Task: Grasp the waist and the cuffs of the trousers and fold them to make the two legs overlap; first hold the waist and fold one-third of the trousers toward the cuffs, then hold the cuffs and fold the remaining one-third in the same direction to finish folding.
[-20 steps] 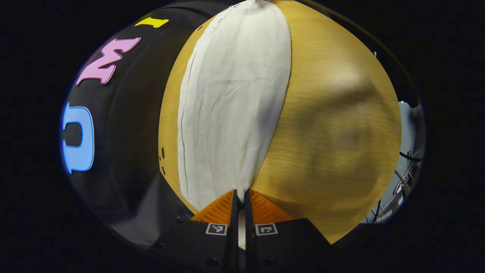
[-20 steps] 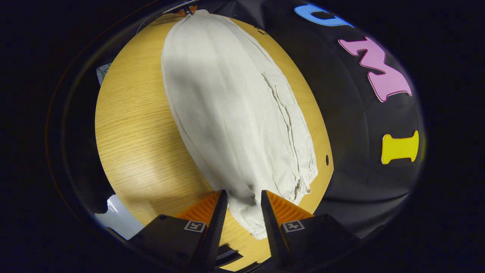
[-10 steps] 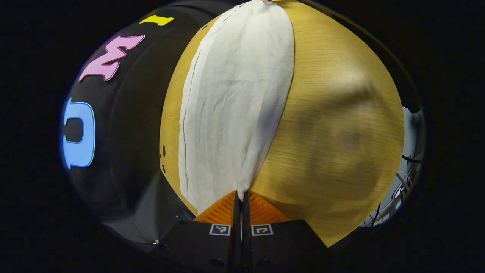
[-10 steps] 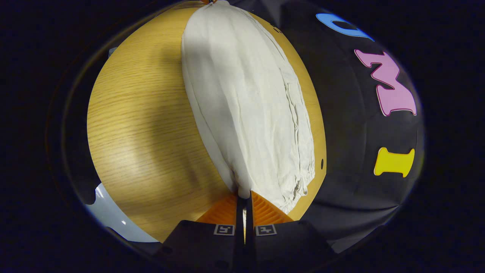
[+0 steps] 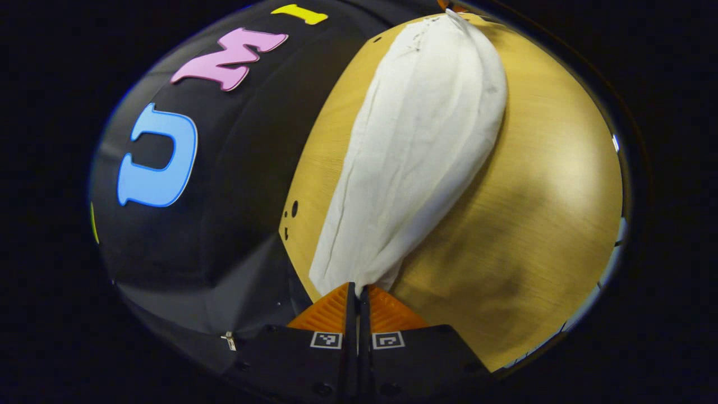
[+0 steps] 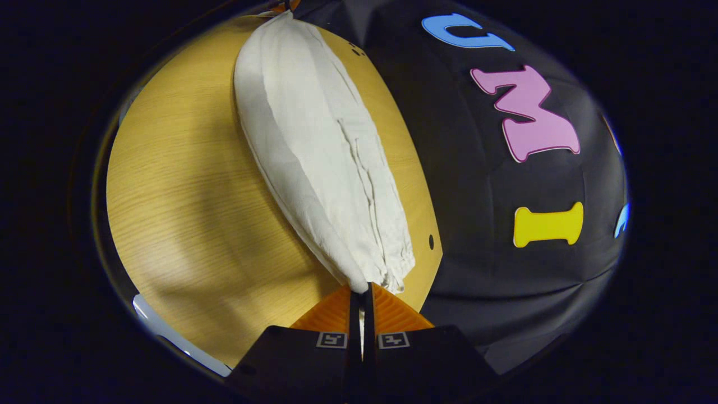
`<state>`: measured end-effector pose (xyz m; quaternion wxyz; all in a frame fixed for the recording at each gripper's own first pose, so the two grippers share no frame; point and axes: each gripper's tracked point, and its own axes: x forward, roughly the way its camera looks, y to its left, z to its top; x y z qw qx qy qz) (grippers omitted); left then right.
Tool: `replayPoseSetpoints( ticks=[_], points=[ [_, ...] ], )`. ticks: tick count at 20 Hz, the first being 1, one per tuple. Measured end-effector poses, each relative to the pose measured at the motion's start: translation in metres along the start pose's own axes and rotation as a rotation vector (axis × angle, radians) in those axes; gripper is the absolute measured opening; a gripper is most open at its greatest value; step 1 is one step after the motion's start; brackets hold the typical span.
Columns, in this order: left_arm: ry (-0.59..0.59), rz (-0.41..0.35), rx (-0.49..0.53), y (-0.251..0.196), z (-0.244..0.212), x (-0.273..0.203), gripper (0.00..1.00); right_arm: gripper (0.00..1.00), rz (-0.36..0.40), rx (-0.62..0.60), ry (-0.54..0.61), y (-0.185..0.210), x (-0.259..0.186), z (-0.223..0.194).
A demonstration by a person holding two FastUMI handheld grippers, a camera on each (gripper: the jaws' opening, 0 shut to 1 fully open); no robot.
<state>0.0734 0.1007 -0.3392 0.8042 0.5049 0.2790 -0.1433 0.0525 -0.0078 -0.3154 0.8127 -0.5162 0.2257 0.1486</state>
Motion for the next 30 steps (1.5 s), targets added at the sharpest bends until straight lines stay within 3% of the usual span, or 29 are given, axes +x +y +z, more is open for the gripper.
replayPoseSetpoints(
  ticks=[6, 7, 9, 16, 24, 30],
  points=[
    [0.011, 0.080, -0.076, 0.040, 0.023, 0.022, 0.05, 0.05, -0.086, 0.117, -0.025, -0.049, 0.025, 0.030],
    [0.012, 0.090, -0.092, 0.047, 0.028, 0.027, 0.05, 0.10, -0.093, 0.147, -0.023, -0.054, 0.031, 0.033],
    [0.018, 0.096, -0.119, 0.059, 0.034, 0.039, 0.05, 0.05, -0.100, 0.224, -0.002, -0.066, 0.048, 0.036],
    [0.110, 0.053, -0.214, 0.065, 0.037, 0.091, 0.05, 0.05, -0.065, 0.317, 0.052, -0.072, 0.110, 0.042],
    [0.172, 0.019, -0.236, 0.053, 0.038, 0.140, 0.05, 0.05, -0.024, 0.380, 0.118, -0.061, 0.175, 0.037],
    [0.182, -0.016, -0.214, 0.040, 0.037, 0.156, 0.05, 0.06, 0.020, 0.441, 0.160, -0.046, 0.189, 0.028]
  ],
)
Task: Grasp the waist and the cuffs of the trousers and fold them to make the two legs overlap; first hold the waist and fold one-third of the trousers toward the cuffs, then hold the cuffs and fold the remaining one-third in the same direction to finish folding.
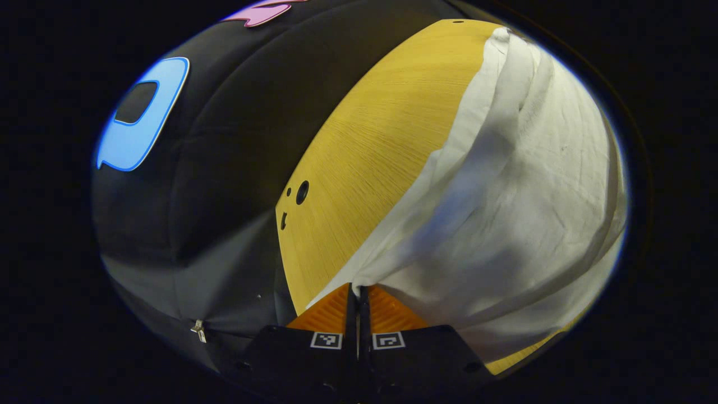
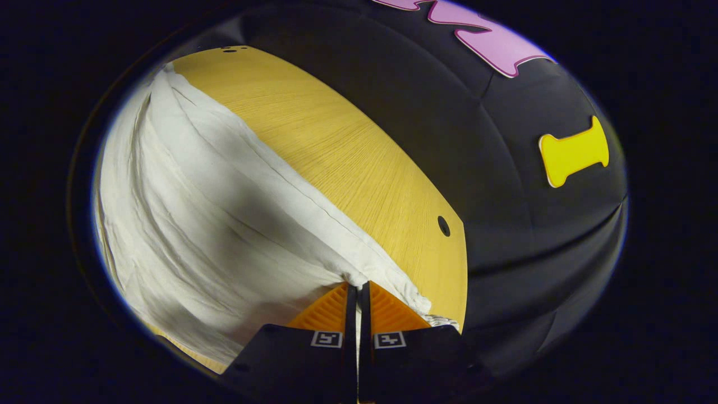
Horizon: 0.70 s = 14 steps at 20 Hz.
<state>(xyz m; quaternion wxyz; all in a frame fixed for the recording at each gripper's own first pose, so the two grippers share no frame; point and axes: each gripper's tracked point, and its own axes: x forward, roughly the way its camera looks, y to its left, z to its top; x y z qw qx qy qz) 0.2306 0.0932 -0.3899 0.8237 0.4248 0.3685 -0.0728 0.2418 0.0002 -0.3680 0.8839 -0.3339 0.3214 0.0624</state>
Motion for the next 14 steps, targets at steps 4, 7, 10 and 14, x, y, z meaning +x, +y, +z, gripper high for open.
replayPoseSetpoints(
  ticks=[4, 7, 10, 14],
  points=[
    [0.010, 0.006, 0.020, 0.002, -0.002, 0.005, 0.13, 0.15, -0.003, -0.025, -0.002, 0.000, 0.002, 0.001],
    [0.003, 0.029, 0.029, 0.005, 0.001, 0.005, 0.28, 0.19, -0.015, -0.038, -0.004, -0.003, 0.003, 0.003],
    [-0.007, 0.084, 0.034, 0.017, 0.002, 0.004, 0.54, 0.39, -0.045, -0.032, -0.008, -0.016, 0.003, 0.001],
    [-0.008, 0.117, 0.041, 0.027, -0.001, -0.001, 0.86, 0.89, -0.096, 0.016, -0.005, -0.039, -0.006, 0.002]
  ],
)
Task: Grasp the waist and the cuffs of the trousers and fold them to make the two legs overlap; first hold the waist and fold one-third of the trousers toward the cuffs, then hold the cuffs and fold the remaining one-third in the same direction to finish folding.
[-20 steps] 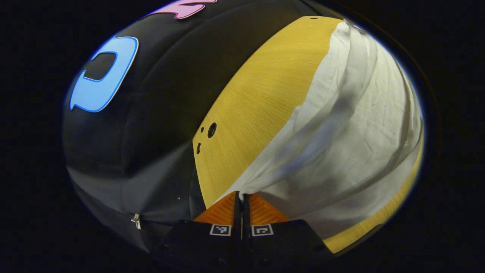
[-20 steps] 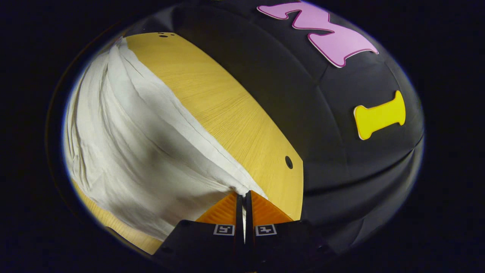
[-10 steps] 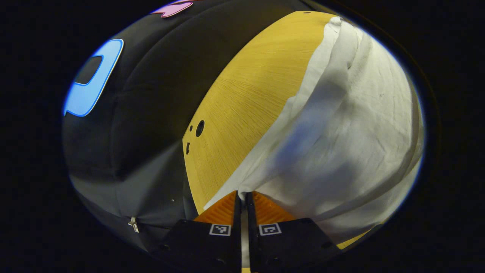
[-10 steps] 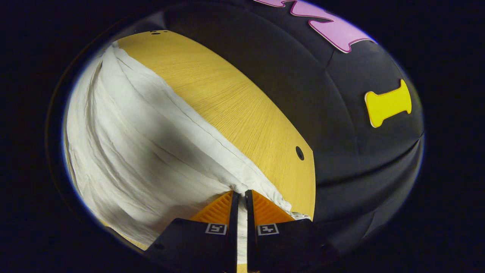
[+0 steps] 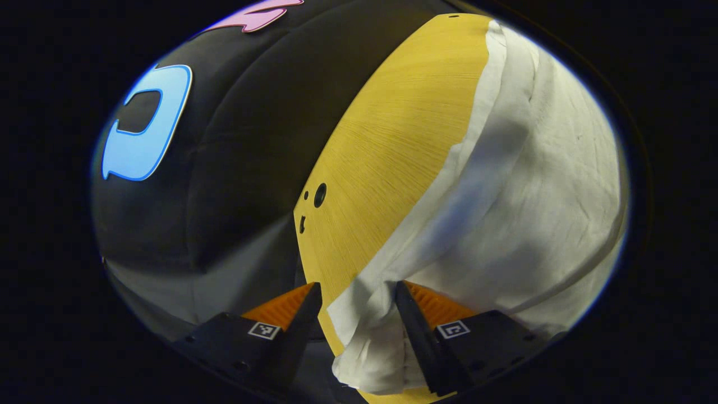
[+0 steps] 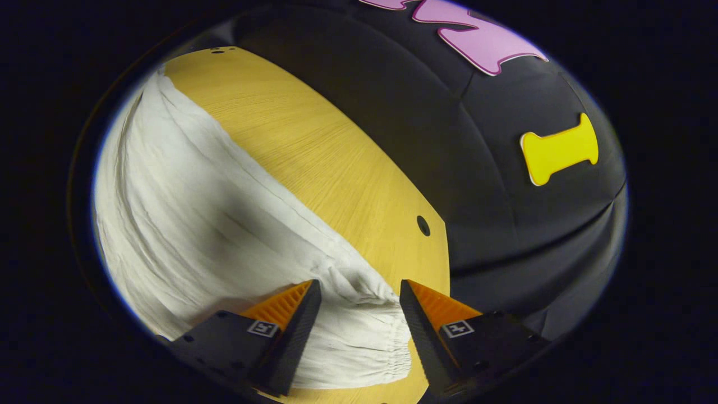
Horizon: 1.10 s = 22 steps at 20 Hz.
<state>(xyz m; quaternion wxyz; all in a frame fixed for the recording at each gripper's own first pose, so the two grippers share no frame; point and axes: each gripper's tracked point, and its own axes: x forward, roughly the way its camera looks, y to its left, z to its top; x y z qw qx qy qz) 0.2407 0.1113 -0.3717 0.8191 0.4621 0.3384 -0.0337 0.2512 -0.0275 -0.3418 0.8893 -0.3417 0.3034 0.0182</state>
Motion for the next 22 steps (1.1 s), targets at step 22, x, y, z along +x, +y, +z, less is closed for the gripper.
replayPoseSetpoints(
  ticks=[22],
  points=[
    [-0.232, -0.053, -0.866, 0.064, 0.013, -0.121, 0.96, 0.98, 0.043, 1.270, 0.154, -0.012, -0.094, -0.068]
  ],
)
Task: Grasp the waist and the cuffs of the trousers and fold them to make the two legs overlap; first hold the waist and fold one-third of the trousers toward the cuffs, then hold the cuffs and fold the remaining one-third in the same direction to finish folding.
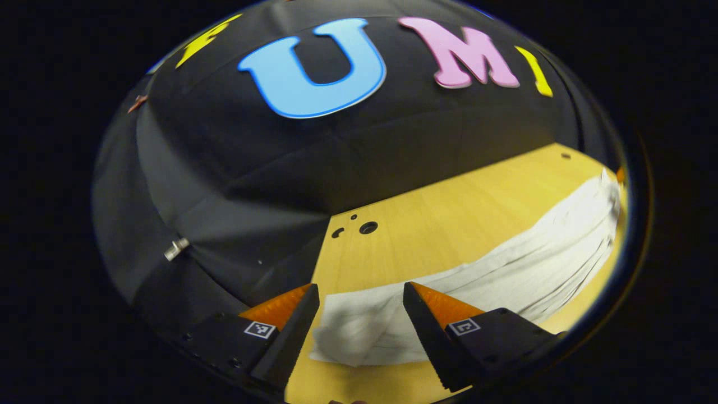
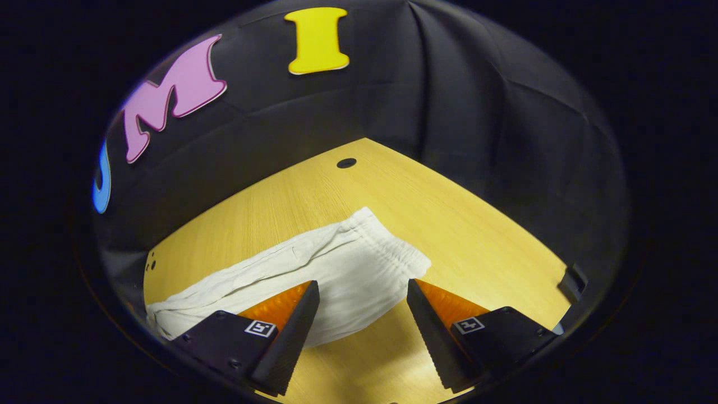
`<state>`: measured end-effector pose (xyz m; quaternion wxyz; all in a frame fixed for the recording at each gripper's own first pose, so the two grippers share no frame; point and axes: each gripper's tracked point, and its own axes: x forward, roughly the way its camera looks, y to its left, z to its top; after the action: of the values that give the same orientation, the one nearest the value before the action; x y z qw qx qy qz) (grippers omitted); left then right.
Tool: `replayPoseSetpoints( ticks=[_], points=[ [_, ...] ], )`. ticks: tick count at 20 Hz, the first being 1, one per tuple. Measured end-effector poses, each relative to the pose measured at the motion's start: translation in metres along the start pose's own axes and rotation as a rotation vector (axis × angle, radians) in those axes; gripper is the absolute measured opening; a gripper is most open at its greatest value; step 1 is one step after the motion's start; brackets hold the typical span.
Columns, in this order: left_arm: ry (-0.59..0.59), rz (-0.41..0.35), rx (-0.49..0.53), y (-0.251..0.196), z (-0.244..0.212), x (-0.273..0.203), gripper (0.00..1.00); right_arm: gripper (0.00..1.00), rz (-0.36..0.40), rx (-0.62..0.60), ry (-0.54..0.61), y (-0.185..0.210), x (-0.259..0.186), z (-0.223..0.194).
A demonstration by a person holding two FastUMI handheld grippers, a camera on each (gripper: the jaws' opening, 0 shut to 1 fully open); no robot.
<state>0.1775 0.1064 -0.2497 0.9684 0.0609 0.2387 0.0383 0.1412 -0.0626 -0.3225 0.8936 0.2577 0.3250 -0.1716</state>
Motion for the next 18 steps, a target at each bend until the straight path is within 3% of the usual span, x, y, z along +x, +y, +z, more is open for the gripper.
replayPoseSetpoints(
  ticks=[3, 6, 8, 12, 14, 15, 18],
  points=[
    [-0.027, -0.032, -0.132, -0.005, 0.009, -0.008, 0.96, 0.98, -0.019, 0.096, 0.043, -0.007, 0.005, -0.015],
    [-0.017, -0.117, -0.264, -0.019, 0.005, -0.007, 0.96, 0.99, -0.031, 0.205, 0.097, -0.015, 0.011, -0.025],
    [-0.013, -0.184, -0.408, -0.032, 0.005, -0.007, 0.96, 0.99, -0.052, 0.292, 0.108, -0.022, 0.017, -0.028],
    [-0.066, -0.272, -0.823, -0.033, 0.036, -0.020, 0.95, 0.98, -0.079, 0.396, 0.112, -0.028, 0.030, -0.022],
    [-0.114, -0.274, -0.915, -0.020, 0.041, -0.025, 0.90, 0.98, -0.083, 0.423, 0.120, -0.028, 0.032, -0.019],
    [-0.123, -0.276, -0.938, -0.018, 0.041, -0.027, 0.95, 0.98, -0.084, 0.433, 0.121, -0.028, 0.033, -0.017],
    [-0.148, -0.306, -1.094, -0.015, 0.047, -0.028, 0.95, 0.98, -0.093, 0.454, 0.123, -0.029, 0.035, -0.016]
  ],
)
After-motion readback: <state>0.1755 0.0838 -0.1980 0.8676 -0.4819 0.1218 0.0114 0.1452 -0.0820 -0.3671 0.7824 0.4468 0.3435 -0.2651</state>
